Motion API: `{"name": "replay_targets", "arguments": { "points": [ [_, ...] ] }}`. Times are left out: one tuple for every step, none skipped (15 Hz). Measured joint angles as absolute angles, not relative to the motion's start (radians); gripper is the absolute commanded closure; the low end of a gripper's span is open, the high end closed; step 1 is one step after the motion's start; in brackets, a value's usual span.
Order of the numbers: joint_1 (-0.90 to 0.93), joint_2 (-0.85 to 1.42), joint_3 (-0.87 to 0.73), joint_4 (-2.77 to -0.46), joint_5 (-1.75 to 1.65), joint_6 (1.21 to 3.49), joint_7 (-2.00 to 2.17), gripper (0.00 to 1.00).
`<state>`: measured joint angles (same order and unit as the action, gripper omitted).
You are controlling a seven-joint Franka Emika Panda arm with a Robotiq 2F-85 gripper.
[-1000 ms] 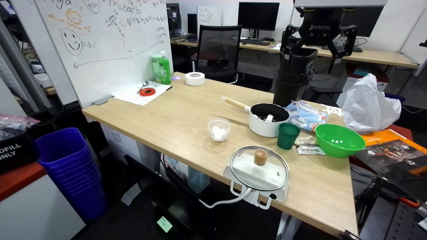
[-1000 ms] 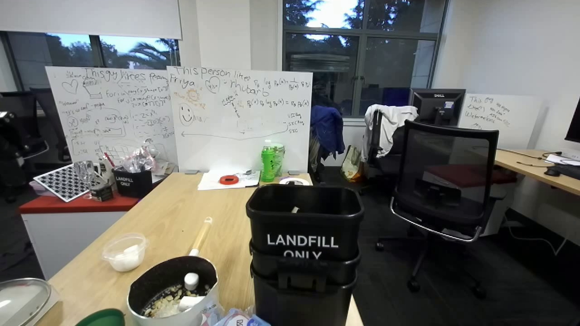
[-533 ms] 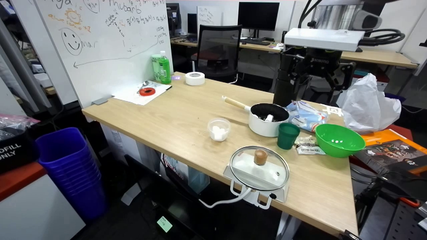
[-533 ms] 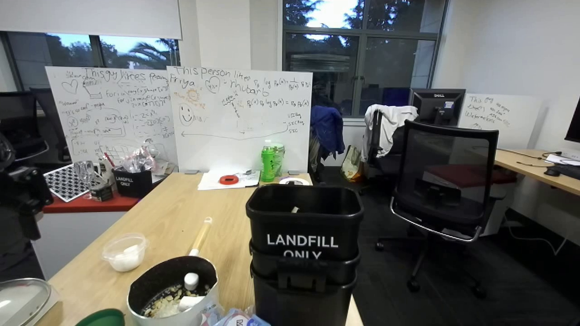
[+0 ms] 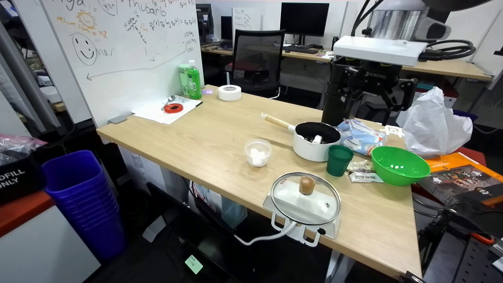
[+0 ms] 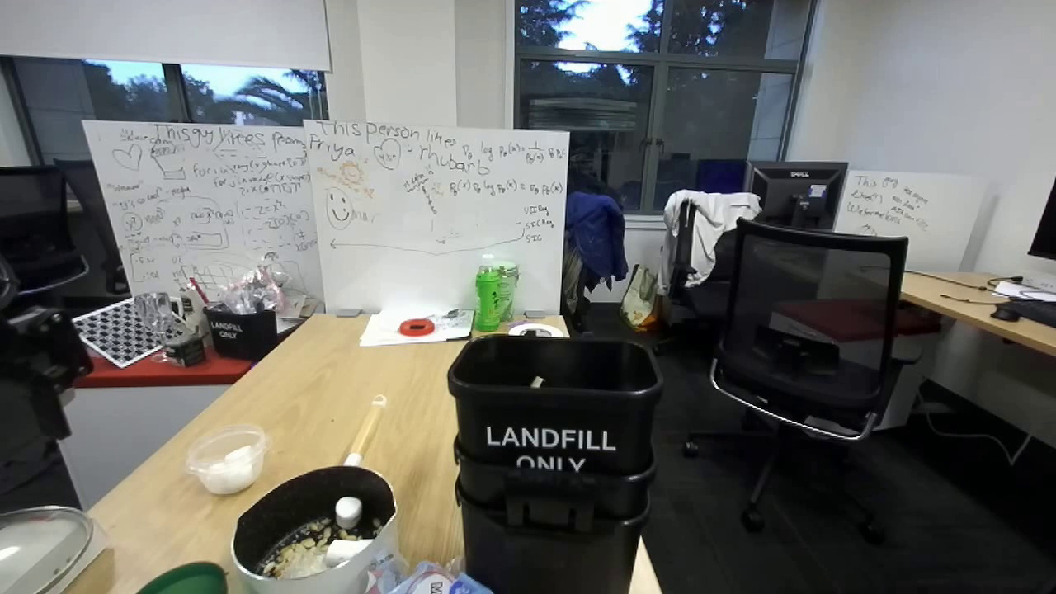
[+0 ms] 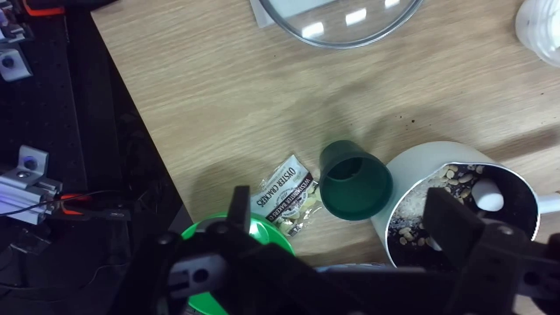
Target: Take the small bag and move it to the left on the table
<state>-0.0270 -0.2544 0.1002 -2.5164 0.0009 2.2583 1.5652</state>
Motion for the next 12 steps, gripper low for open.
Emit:
{"name": "replay_targets", "arguments": {
  "points": [
    [-0.030,-0.249,0.096,-2.517,0.002,2.256,1.582,0.00],
    [-0.034,-0.242,0.089,-2.519,0.006,2.256,1.604,0.00],
    [-0.041,-0.232,0.080,-2.523,0.007,2.256,1.633,0.00],
    [-0.050,-0.221,0.070,-2.529,0.008,2.262,1.668,0.00],
    [-0.062,-0.209,0.057,-2.535,0.008,2.271,1.702,0.00],
    [-0.073,-0.198,0.041,-2.541,0.011,2.279,1.727,0.00],
    [-0.081,-0.189,0.024,-2.546,0.027,2.288,1.745,0.00],
    [-0.088,-0.182,0.005,-2.553,0.053,2.304,1.754,0.00],
    [-0.095,-0.177,-0.012,-2.560,0.079,2.326,1.762,0.00],
    [-0.101,-0.174,-0.028,-2.570,0.104,2.345,1.772,0.00],
    [-0.105,-0.172,-0.040,-2.582,0.124,2.358,1.783,0.00],
    [-0.107,-0.169,-0.047,-2.595,0.140,2.366,1.794,0.00]
  ]
}}
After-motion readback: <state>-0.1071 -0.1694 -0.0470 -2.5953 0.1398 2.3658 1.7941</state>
